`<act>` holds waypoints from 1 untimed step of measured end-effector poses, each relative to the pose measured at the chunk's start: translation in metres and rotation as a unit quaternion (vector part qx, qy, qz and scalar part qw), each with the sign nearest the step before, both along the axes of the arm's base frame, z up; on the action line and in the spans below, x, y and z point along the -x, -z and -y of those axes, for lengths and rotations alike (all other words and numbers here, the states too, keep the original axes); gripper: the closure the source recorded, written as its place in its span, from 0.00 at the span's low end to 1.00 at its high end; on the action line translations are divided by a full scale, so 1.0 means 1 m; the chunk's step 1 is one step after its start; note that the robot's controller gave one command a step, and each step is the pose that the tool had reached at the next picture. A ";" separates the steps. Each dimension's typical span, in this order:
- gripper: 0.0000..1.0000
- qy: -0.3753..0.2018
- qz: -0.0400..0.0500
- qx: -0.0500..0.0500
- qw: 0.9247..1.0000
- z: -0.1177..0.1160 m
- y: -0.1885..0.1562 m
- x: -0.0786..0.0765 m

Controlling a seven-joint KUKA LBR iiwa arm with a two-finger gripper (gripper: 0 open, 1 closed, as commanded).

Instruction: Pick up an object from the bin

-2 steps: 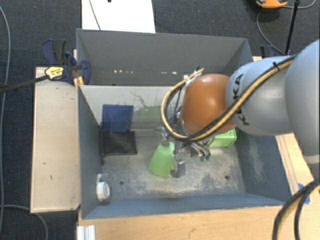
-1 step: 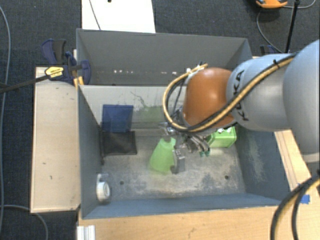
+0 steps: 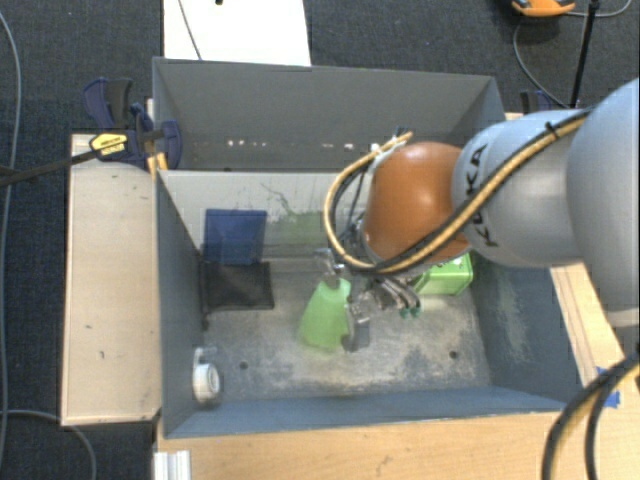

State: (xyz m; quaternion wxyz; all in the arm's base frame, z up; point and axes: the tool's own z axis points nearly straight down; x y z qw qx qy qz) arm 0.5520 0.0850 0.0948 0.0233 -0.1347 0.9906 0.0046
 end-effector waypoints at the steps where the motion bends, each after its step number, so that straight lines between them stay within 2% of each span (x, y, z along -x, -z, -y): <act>1: 1.00 -0.016 -0.009 0.002 1.000 -0.004 0.001 0.012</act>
Offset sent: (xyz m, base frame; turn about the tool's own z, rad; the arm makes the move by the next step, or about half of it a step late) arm 0.0000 0.0000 0.0000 0.0000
